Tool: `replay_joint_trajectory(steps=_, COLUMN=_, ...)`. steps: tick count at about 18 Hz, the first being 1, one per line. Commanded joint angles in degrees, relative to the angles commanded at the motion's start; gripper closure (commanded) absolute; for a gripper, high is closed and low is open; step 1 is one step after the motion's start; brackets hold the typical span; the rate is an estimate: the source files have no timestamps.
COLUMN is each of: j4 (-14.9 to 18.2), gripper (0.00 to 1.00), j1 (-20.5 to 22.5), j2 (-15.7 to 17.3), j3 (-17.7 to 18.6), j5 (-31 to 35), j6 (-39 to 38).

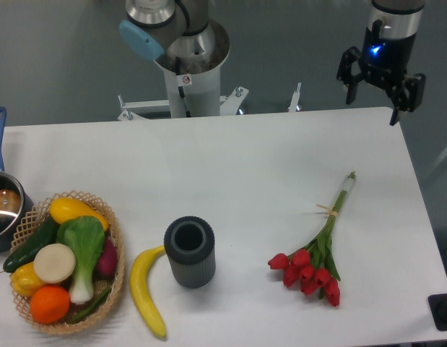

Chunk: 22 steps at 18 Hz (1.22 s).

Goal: Pick up the flowers from the table

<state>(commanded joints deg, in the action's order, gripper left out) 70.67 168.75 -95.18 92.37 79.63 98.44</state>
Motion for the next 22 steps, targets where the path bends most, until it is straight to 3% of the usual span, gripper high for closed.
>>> replay_joint_trajectory(steps=5, j4=-4.1, gripper=0.0, j1=-1.7, j2=-1.1, j3=1.8, j5=-0.4, j6=-8.7)
replay_joint_trajectory(steps=13, j4=-5.3, gripper=0.0, j1=-6.2, j2=-7.0, j3=1.8, j5=-0.5, j6=-13.3)
replay_joint_trajectory(steps=19, j4=-15.0, gripper=0.0, j1=-7.5, j2=-12.3, j3=1.8, j5=-5.0, j6=-20.6)
replay_joint_trajectory(steps=22, j4=-15.3, gripper=0.0, j1=-7.8, j2=-14.5, j3=1.4, j5=-4.9, j6=-23.9)
